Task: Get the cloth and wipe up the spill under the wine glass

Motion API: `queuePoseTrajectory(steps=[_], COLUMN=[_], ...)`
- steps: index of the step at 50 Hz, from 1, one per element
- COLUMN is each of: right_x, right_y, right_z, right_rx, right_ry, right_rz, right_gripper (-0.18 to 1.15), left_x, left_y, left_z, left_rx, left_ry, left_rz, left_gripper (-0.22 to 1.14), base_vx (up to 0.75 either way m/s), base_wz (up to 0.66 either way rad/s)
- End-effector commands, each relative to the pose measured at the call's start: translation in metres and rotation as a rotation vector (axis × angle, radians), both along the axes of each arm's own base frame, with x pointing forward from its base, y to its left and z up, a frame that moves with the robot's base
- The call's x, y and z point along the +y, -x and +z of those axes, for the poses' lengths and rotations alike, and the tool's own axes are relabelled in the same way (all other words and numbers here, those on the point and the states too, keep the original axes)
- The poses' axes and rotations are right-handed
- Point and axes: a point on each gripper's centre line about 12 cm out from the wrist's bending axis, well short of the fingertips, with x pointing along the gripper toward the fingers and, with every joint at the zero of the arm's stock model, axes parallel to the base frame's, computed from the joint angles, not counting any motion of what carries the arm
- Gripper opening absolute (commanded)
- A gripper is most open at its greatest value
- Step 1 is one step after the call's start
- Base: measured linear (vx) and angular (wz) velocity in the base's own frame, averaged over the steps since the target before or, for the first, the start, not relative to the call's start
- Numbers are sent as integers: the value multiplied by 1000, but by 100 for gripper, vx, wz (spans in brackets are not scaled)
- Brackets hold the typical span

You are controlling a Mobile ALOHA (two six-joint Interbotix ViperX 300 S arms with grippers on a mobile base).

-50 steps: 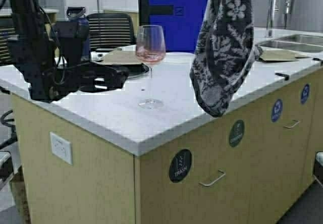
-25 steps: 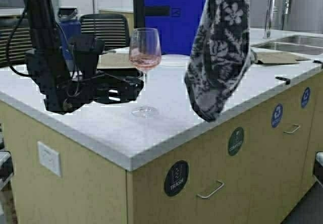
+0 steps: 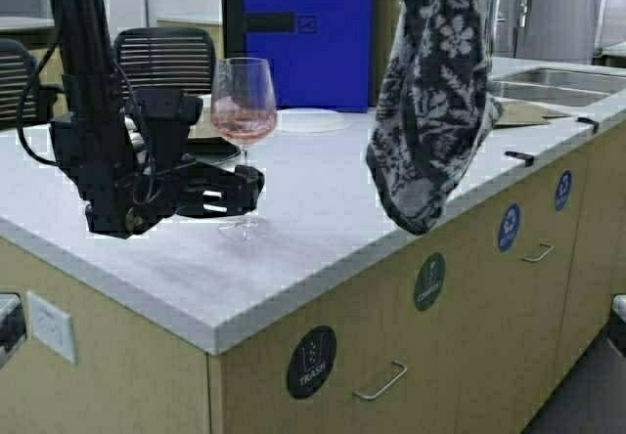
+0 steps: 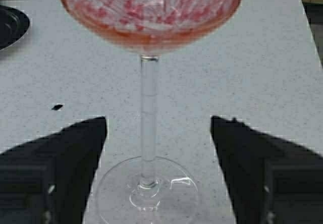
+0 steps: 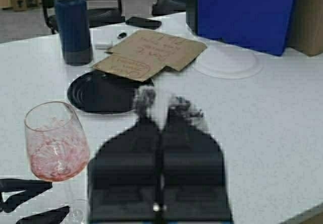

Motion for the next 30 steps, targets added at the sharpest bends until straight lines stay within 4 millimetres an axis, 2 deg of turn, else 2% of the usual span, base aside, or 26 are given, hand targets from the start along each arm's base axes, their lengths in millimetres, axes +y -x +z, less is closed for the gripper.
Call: queuePoseTrajectory(steps=[1,15,30], right_x=[2,4,6], right_y=[-4,-9,-13], right_z=[13,4,0], right_rx=[-42,-15,-4], right_ry=[-15,-4,1], right_rz=[3,3,4], right_gripper=[6,6,6], left_x=[-1,-3,-4], left_y=[-6,-15,-34], left_z=[6,-3,-10], left_rx=[-31,-38,-70], left_ry=[13,17,36], left_rz=[21,36,85], left_gripper=[96,96,96], base_vx=[5,4,2], base_wz=[-6,-5,-3])
